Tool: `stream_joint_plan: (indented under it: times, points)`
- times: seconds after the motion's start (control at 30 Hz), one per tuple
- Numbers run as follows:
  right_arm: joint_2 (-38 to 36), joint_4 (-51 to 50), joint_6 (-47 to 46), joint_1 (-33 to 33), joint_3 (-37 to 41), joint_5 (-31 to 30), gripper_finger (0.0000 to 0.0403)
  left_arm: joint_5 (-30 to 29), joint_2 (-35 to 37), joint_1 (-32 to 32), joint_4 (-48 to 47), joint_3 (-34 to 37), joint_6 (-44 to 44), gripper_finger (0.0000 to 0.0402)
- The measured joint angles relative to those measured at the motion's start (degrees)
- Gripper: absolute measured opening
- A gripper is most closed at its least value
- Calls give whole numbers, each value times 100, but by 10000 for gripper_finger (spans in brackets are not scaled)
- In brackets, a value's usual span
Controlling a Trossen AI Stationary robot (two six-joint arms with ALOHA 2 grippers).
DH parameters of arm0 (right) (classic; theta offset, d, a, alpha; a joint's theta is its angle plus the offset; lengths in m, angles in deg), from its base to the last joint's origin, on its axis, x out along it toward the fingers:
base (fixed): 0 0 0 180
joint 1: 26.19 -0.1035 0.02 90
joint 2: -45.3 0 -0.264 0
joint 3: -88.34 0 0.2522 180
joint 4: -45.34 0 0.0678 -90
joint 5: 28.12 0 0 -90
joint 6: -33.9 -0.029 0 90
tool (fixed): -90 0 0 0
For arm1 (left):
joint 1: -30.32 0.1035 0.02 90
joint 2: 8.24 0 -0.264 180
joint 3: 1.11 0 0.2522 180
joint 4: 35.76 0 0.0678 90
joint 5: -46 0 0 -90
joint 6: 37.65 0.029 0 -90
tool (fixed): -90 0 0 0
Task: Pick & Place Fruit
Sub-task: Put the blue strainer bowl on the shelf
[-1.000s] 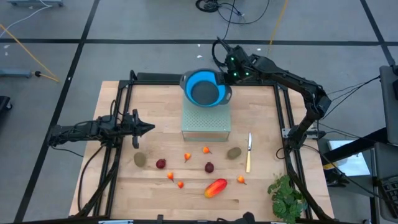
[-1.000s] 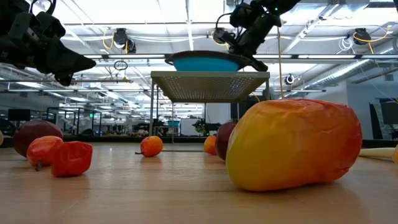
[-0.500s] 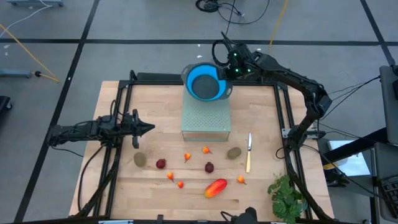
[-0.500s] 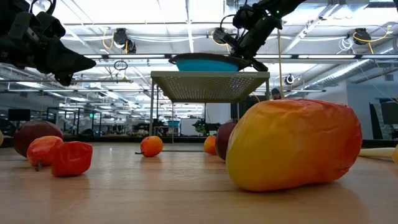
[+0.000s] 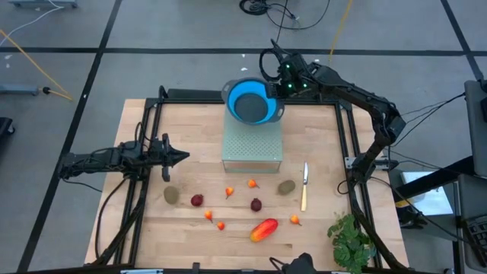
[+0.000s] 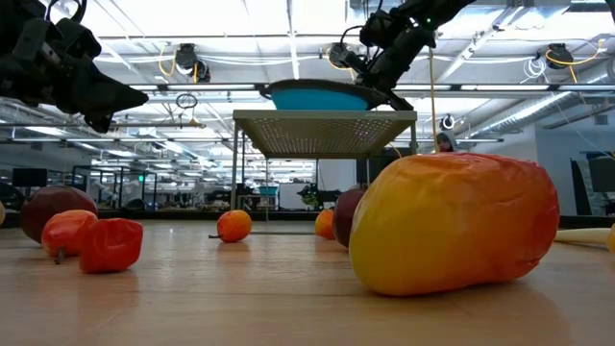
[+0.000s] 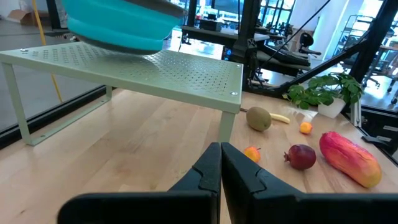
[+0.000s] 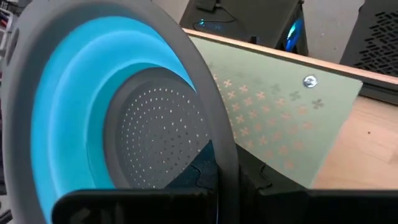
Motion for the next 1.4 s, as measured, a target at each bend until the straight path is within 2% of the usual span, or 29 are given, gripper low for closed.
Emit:
stream_joint_plan:
  times: [0.27, 0.77, 1.4]
  points:
    - [0, -55, 114, -9, 0, 24, 10, 0, 0, 0, 0, 0, -2, 10]
    - [0, -39, 118, -9, 0, 31, 45, 0, 0, 0, 0, 0, -2, 10]
    - [0, 7, 144, -125, 0, -180, 134, -1, 0, 1, 0, 0, -2, 10]
